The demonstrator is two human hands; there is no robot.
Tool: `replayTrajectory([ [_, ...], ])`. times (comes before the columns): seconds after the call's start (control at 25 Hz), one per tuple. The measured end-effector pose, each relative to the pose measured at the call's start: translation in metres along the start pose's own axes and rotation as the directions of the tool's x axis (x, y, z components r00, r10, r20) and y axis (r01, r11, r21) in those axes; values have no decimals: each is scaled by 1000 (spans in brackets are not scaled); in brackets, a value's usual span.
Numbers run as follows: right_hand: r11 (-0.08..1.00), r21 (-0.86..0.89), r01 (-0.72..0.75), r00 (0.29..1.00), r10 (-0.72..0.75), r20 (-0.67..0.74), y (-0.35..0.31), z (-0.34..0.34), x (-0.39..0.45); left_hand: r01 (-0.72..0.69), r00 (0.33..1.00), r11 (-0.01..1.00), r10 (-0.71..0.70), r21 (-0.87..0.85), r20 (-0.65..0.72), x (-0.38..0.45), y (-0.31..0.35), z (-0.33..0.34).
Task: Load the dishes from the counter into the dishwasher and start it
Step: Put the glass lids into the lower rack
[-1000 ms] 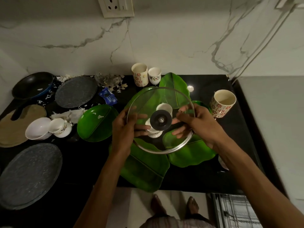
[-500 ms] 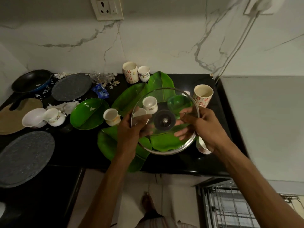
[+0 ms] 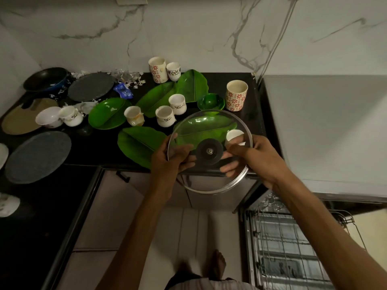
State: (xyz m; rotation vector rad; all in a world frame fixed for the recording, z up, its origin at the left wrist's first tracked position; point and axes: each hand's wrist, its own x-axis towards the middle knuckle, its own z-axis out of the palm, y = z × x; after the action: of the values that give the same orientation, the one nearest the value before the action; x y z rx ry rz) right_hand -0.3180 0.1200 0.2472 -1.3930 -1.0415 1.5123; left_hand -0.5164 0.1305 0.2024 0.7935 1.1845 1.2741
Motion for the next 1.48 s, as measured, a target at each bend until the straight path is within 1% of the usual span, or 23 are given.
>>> replayTrajectory([
  [0.12,997,36,62,997,-61,-43,16,4,-25,18,1000,1000,-17,-15,13,-22,-7,-6],
  [0.36,993,64,102,985,-92,-148,49,16,-86,-6,999,1000,6,4,48,-81,-35,-28],
  [0.56,992,20,122,972,-116,-206,72,20,-144,99,992,992,-92,-83,82,-144,-54,-33],
  [0.68,992,-6,128,969,-126,-211,81,11,-181,122,990,989,-114,-89,87,-176,-64,-26],
  [0.8,992,-36,120,970,-125,-208,89,-7,-211,98,994,994,-96,-38,61,-201,-75,-13],
  [0.96,996,-54,71,981,-79,-175,97,-41,-246,47,996,998,-50,40,76,-236,-92,11],
  [1.08,991,-106,76,983,-92,-160,108,-76,-280,25,996,999,-29,47,82,-274,-112,41],
  [1.28,978,-186,91,984,-117,-138,133,-138,-340,44,995,998,-47,33,92,-342,-157,90],
  [1.48,982,-186,-30,996,13,-91,146,-192,-386,75,985,994,-85,74,152,-384,-188,126],
])
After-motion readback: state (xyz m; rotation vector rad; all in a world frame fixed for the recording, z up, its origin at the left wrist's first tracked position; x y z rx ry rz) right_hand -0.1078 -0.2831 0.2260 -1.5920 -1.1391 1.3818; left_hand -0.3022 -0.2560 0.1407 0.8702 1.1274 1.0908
